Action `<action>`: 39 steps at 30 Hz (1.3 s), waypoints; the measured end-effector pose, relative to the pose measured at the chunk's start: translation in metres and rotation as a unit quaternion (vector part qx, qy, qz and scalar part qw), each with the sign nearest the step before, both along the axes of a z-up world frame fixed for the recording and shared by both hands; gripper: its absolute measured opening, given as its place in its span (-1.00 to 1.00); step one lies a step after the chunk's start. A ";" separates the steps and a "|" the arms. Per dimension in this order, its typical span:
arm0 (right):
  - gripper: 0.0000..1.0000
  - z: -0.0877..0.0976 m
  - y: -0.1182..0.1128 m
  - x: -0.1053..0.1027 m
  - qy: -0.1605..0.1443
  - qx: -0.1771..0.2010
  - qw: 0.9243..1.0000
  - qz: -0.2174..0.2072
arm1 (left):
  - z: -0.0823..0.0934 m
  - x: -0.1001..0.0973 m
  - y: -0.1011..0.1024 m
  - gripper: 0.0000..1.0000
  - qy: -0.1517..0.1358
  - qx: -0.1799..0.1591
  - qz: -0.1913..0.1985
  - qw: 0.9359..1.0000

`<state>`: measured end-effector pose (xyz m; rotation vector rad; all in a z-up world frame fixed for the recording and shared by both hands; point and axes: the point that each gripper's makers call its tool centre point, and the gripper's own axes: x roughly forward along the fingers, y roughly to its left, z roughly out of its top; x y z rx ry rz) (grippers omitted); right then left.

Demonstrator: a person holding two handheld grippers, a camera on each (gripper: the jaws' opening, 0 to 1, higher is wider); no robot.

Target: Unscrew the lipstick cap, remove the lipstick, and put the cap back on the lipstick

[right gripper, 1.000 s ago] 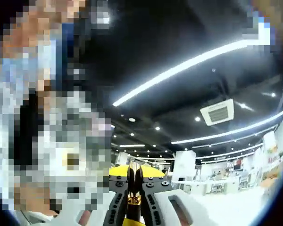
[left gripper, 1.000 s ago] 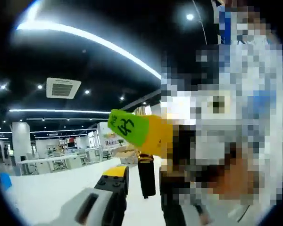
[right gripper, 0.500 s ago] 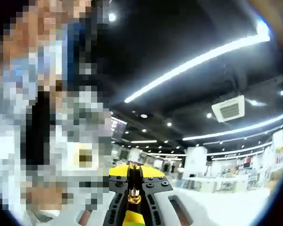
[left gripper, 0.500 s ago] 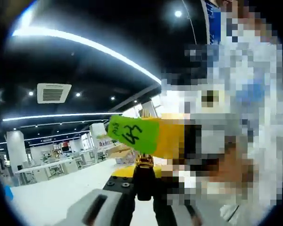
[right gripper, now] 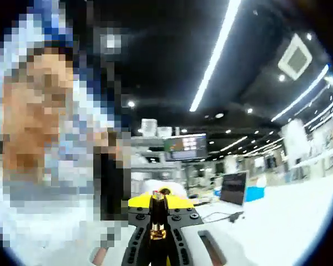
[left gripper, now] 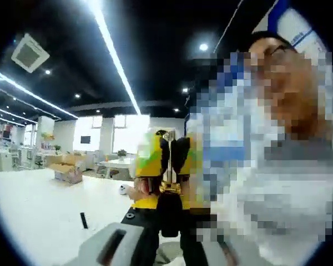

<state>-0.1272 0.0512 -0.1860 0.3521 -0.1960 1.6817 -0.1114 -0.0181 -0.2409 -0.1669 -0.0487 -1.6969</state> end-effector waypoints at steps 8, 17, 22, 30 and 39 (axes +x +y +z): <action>-0.88 0.006 -0.001 -0.031 0.090 0.043 0.980 0.169 | 0.006 -0.047 -0.002 -0.74 0.072 -0.028 -0.151 0.985; -0.88 0.001 0.005 -0.026 0.098 0.043 0.981 0.160 | 0.006 -0.050 -0.001 -0.74 0.081 -0.042 -0.164 0.982; -0.88 0.002 0.004 -0.008 0.066 0.038 0.995 0.072 | 0.002 -0.020 -0.004 -0.56 0.068 -0.034 -0.079 0.994; -0.88 0.001 -0.004 0.019 -0.005 0.024 0.996 -0.085 | -0.005 0.010 -0.005 -0.41 0.036 -0.007 0.017 0.999; -0.88 0.000 -0.009 0.033 -0.051 0.013 0.979 -0.199 | -0.002 0.053 0.006 -0.39 -0.040 0.020 0.188 0.981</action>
